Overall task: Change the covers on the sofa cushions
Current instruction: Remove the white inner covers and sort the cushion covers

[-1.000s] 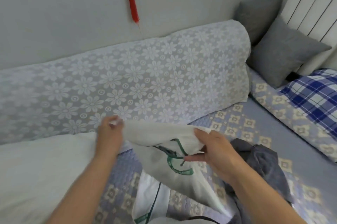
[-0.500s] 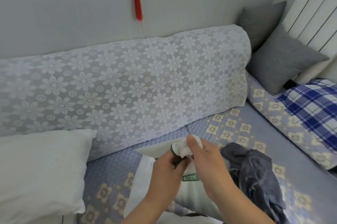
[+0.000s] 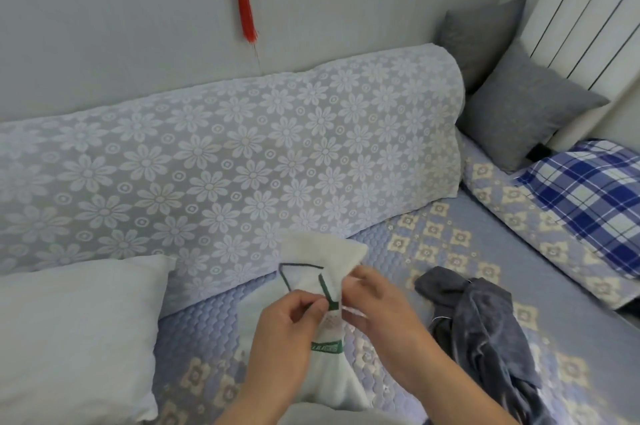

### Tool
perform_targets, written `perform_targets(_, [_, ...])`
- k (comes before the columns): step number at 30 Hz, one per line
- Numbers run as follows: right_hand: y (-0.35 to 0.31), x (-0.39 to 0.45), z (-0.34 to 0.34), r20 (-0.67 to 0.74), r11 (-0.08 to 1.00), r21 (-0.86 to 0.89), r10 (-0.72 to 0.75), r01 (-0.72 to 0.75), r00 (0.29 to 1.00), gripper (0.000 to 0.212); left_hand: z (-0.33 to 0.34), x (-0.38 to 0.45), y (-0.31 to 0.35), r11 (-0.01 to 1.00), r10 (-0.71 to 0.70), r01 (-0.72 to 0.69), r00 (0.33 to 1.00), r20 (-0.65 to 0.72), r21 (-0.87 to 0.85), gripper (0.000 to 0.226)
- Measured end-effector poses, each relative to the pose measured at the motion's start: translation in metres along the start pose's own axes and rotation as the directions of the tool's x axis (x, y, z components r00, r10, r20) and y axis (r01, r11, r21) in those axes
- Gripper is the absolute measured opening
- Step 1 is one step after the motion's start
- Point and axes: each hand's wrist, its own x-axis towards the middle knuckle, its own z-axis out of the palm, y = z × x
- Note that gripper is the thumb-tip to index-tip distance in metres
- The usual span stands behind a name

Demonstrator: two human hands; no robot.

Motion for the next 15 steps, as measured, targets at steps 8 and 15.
perform_targets(8, [0.020,0.001,-0.001,-0.040,0.898,-0.418,-0.167,0.136,0.985,0.033,0.004,0.005,-0.007,0.987,-0.134,0.137,0.990,0.042,-0.085,0.017])
perform_targets(15, [0.022,-0.004,-0.009,-0.099,0.786,-0.583,-0.318,0.204,0.943,0.035,0.004,0.016,-0.016,0.992,-0.123,0.125,0.991,-0.058,0.019,0.009])
